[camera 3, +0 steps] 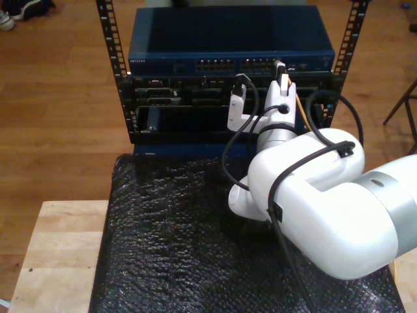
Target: Grab the cable and plug it in
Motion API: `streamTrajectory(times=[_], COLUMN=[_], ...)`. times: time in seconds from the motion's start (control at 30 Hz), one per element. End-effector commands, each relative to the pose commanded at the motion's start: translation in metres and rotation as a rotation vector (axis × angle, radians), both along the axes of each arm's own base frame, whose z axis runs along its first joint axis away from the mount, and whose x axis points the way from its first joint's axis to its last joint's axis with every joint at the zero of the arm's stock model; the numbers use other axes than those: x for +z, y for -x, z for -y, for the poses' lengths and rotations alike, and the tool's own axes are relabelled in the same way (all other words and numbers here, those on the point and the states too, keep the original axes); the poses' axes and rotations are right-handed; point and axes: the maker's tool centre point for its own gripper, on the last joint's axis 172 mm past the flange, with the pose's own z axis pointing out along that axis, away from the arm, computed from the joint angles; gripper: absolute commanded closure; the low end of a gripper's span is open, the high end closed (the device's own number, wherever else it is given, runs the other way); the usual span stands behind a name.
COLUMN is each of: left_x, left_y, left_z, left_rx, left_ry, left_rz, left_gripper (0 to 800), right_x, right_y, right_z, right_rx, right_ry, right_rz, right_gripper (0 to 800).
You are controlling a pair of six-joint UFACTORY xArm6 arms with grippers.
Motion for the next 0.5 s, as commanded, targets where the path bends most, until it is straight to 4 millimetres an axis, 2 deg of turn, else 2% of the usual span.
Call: streamTrajectory(times=[0.5], left_x=[0.0], left_y=[0.0], left_z=[0.0], left_rx=[0.0], left_ry=[0.0], left_rz=[0.0], left_gripper=[0], right_x=[0.0002], right_y=[-0.0006], right_z=[-0.0026], right_rx=[0.003], right_ry=[-0.001], right_rz=[0.003], right_gripper=[800])
